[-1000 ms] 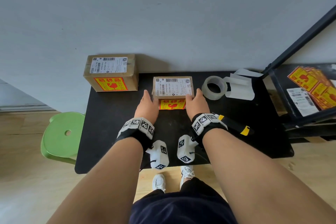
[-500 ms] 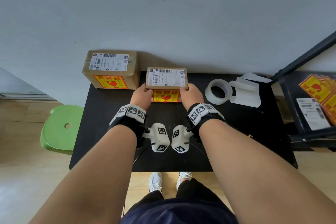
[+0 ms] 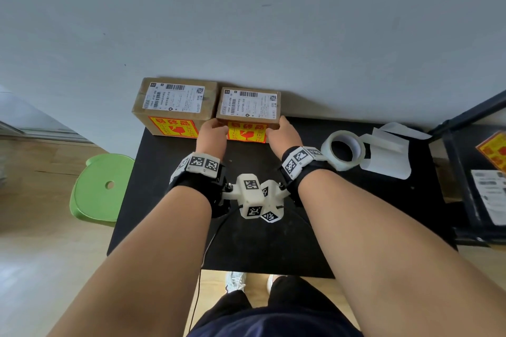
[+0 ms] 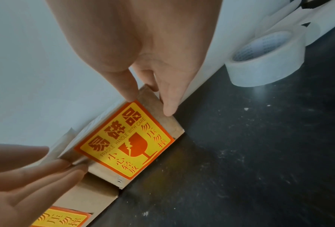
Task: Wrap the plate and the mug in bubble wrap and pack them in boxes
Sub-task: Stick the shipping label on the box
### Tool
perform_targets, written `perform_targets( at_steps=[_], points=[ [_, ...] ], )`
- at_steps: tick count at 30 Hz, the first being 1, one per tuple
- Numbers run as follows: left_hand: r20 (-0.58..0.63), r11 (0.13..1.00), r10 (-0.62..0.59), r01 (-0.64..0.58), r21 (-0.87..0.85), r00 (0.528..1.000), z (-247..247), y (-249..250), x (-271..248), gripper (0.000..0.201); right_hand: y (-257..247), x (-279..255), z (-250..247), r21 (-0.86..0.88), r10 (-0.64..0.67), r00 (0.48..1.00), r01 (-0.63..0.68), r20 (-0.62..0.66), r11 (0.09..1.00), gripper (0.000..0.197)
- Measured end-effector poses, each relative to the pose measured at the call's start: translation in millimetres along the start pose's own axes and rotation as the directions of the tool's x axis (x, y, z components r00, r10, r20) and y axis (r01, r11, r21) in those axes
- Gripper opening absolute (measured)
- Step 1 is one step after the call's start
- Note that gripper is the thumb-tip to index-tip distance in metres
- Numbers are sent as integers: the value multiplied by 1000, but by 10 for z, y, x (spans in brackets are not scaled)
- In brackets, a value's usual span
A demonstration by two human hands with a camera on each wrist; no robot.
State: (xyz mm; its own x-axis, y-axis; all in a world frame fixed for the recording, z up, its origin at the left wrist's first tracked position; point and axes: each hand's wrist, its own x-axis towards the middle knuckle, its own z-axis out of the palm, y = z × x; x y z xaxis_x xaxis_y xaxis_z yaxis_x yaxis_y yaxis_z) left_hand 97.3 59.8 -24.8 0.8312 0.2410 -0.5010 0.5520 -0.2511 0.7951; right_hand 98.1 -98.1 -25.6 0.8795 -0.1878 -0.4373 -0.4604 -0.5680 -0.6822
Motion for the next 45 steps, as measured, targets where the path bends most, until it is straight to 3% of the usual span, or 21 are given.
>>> perform_targets(
  at_steps=[2, 5, 7, 9, 11, 17, 21, 25, 27, 32, 35, 38, 41, 45],
  points=[
    [6, 998, -26, 26, -57, 1000, -6, 24, -3, 33, -15, 10, 14, 6, 1, 1000, -1, 18, 1000, 42],
    [12, 992, 40, -38, -122, 999, -21, 33, -66, 35, -37, 2, 23, 6, 13, 999, -13, 36, 1000, 57],
    [-76, 996, 15, -21, -88, 997, -61, -25, -72, 37, -37, 1, 15, 1, 13, 999, -13, 30, 1000, 55],
    [-216, 999, -26, 19, -35, 976, -165, -94, -43, 37, -40, 7, -6, 1, -8, 1000, 8, -14, 1000, 42],
    [-296, 999, -44, 35, -36, 954, -285, -100, -5, 51, -74, 1, -20, 24, -18, 998, 19, -52, 1000, 35],
    [-181, 978, -59, 92, 185, 982, -587, 49, 236, 51, -201, 30, 47, 28, 119, 991, -117, -69, 993, 46],
    [-92, 884, 68, -17, 468, 993, -558, 15, 378, 48, -227, 68, 91, 0, 141, 983, -142, -120, 990, 39],
    [-62, 794, 99, -41, 606, 993, -527, 12, 421, 47, -216, 89, 122, 1, 137, 980, -138, -143, 990, 35],
    [-59, 779, 100, -41, 625, 993, -519, -20, 484, 48, -214, 83, 130, 10, 136, 980, -136, -146, 991, 34],
    [-90, 858, 78, -21, 513, 993, -548, -68, 497, 46, -270, 57, 69, -45, 138, 983, -144, -123, 988, 35],
    [-84, 864, 25, 21, 503, 996, -555, -78, 458, 46, -274, -8, 23, -55, 123, 984, -130, -126, 990, 38],
    [-52, 944, -18, 34, 327, 998, -489, -118, 311, 55, -195, -124, -41, -53, 109, 977, -120, -186, 991, 47],
    [-31, 943, -42, 50, 329, 999, -310, -166, 108, 51, -23, -277, -132, -33, 96, 958, -109, -270, 993, 44],
    [71, 892, -5, -28, 452, 997, 26, -164, -234, 36, 353, -508, -308, -27, 100, 931, -117, -352, 993, 40]
  ],
)
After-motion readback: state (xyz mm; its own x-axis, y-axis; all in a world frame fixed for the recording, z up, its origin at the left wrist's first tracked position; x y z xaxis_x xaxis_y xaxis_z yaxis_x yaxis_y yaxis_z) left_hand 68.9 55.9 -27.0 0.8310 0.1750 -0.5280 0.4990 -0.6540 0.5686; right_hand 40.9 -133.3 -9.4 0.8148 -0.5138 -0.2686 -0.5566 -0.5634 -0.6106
